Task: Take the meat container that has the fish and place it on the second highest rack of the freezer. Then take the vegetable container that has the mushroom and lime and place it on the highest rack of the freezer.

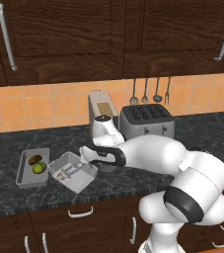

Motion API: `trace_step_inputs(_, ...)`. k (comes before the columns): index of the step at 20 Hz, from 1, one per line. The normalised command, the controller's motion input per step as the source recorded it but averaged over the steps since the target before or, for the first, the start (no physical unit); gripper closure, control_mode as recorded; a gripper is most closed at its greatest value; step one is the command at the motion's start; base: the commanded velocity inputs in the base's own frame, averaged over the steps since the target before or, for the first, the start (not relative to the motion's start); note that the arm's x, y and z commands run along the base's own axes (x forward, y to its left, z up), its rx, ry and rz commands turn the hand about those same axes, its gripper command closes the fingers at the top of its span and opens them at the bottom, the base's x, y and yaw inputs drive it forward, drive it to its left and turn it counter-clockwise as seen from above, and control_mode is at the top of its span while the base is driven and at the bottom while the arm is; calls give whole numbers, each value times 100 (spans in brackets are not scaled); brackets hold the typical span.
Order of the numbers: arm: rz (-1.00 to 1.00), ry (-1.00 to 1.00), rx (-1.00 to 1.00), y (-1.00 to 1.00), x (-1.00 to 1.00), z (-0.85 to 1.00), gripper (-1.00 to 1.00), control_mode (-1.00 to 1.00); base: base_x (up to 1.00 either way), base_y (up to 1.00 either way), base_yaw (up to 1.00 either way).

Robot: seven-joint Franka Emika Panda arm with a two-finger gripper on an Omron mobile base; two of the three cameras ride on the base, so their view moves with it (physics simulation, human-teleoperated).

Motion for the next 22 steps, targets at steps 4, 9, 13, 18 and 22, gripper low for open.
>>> trace_step_inputs(4, 8, 8, 0, 16, 0, -6, -100, -100, 0, 0, 0)
trace_step_inputs(9, 10, 15, 0, 20, 1, -38, -100, -100, 0, 0, 0)
trace_step_inputs(13, 4, 0, 0, 16, 18, -39, -100, -100, 0, 0, 0)
trace_step_inputs(18, 0, 0, 0, 4, 1, -16, -100, -100, 0, 0, 0)
trace_step_inputs(22, 0, 2, 0, 0, 0, 0, 100, -100, 0, 0, 0)
